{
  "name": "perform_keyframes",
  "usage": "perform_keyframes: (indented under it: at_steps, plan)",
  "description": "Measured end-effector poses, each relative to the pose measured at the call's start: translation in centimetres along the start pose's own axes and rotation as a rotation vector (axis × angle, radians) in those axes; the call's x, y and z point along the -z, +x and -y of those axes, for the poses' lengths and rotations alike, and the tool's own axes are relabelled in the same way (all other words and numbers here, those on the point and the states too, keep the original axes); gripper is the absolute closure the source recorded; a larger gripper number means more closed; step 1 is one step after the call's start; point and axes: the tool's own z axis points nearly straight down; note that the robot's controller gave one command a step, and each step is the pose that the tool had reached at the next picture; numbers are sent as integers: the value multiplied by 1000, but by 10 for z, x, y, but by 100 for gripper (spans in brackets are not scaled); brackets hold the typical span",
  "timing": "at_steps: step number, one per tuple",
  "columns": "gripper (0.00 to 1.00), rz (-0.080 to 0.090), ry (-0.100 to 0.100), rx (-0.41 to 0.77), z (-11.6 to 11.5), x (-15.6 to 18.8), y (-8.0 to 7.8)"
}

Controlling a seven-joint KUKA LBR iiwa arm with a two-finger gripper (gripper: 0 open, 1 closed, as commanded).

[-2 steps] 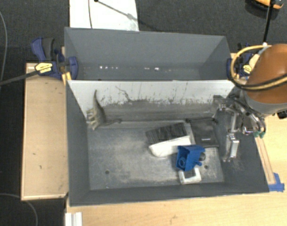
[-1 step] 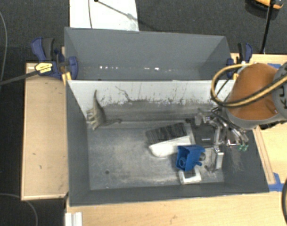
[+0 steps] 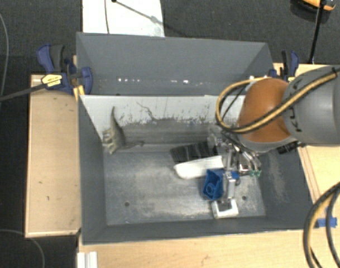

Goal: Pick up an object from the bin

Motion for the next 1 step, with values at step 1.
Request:
perform_keyframes:
  at_steps: [1]
  plan:
    - [0,-3,-1,67,-8,-5,-14]
